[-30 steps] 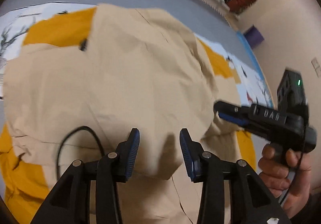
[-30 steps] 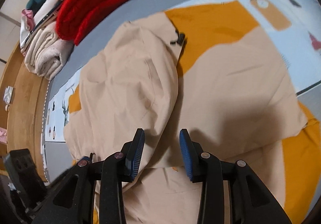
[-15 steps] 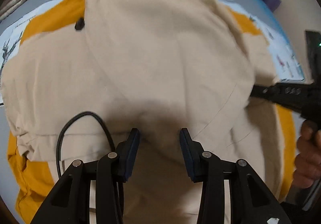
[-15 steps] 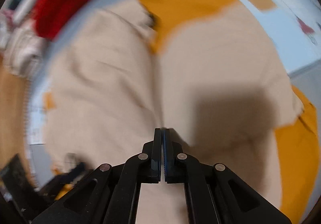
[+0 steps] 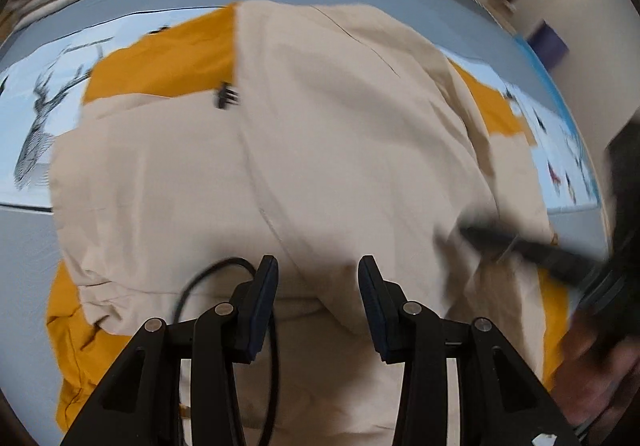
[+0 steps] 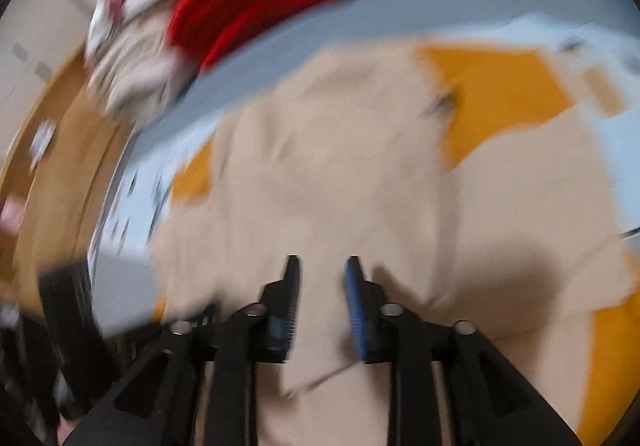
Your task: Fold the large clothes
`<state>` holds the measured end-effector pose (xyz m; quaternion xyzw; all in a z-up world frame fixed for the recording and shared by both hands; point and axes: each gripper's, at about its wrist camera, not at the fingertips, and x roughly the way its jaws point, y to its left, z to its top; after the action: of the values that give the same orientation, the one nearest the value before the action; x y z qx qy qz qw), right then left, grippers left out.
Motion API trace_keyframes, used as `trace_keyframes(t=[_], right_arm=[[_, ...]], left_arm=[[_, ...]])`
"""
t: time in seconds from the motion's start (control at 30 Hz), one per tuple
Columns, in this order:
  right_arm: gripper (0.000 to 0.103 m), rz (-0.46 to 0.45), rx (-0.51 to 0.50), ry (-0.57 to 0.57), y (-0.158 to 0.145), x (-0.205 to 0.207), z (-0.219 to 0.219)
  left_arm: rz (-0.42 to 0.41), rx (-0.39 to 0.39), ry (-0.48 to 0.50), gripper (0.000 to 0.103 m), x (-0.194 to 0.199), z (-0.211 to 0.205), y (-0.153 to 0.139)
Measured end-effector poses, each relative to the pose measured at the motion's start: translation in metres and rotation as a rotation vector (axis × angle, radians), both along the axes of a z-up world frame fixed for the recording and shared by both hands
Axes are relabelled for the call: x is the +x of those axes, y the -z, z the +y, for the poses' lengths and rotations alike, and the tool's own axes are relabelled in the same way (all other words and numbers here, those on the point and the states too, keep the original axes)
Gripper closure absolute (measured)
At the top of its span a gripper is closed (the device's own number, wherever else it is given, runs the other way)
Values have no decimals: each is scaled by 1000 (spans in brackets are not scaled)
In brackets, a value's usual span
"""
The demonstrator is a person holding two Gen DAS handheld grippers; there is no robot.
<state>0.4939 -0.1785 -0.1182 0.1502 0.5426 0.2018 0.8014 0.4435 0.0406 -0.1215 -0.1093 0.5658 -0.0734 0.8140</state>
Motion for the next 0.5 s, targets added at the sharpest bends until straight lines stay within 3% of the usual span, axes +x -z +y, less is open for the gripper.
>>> trace_keyframes(t=[0.1, 0.13, 0.2, 0.3, 0.37, 0.4, 0.47, 0.5], right_arm=[[72, 146, -237, -77, 43, -3, 26], [72, 147, -257, -77, 45, -3, 27], [72, 105, -259, -62, 33, 0, 30], [72, -34, -188, -86, 6, -2, 41], [72, -14, -130, -137, 9, -3, 51], [70, 43, -136, -176, 20, -4, 60], [70, 136, -235, -241, 47, -7, 73], [70, 116, -263, -258, 49, -7, 73]], left_arm=[[-18, -10, -57, 65, 2, 13, -5], [-24, -8, -76, 65, 3, 19, -7], [-30, -10, -104, 65, 2, 29, -10], [-37, -21, -147, 65, 3, 42, -13], [-42, -25, -160, 65, 3, 46, -14], [-45, -23, -162, 65, 3, 50, -15], [-56, -13, -164, 65, 2, 57, -18], [-61, -6, -163, 65, 3, 60, -19]])
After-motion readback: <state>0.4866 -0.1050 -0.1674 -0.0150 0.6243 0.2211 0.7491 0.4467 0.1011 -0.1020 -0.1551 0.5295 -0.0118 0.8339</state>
